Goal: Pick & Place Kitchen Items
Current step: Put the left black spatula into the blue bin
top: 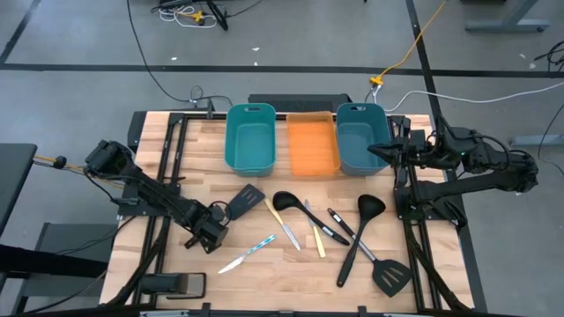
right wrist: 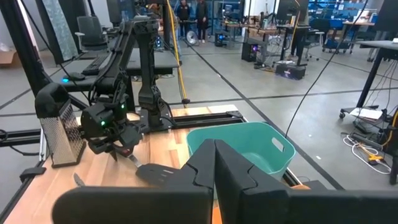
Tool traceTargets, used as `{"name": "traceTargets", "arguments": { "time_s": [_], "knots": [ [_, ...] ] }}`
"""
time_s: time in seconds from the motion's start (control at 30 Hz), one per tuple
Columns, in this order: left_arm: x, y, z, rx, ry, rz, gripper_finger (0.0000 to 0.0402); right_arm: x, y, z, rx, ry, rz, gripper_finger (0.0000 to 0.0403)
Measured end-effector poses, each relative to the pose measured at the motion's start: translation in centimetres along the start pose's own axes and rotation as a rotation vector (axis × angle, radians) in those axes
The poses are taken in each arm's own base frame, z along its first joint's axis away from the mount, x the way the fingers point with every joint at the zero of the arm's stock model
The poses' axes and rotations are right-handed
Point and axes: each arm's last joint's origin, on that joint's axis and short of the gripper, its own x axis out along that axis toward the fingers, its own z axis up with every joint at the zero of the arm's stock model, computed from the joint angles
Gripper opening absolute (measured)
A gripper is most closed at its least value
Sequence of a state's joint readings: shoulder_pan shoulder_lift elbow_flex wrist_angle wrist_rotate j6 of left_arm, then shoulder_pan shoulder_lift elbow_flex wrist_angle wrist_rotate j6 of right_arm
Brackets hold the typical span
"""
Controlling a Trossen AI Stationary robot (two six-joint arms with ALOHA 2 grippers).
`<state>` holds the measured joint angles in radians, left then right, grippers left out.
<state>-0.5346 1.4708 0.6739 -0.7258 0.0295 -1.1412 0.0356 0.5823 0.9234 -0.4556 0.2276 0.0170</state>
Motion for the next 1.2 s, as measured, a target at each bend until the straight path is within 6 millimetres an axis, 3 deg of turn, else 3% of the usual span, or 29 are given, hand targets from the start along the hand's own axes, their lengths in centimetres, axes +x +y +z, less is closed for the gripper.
{"name": "traceTargets", "arguments": {
  "time_s": [1.2],
  "knots": [
    [0.05,0.08,-0.10,-0.007,0.024,0.002,0.0186,0.00,0.00,-0.03,-0.001,0.003,0.000,0.0007]
  ]
}}
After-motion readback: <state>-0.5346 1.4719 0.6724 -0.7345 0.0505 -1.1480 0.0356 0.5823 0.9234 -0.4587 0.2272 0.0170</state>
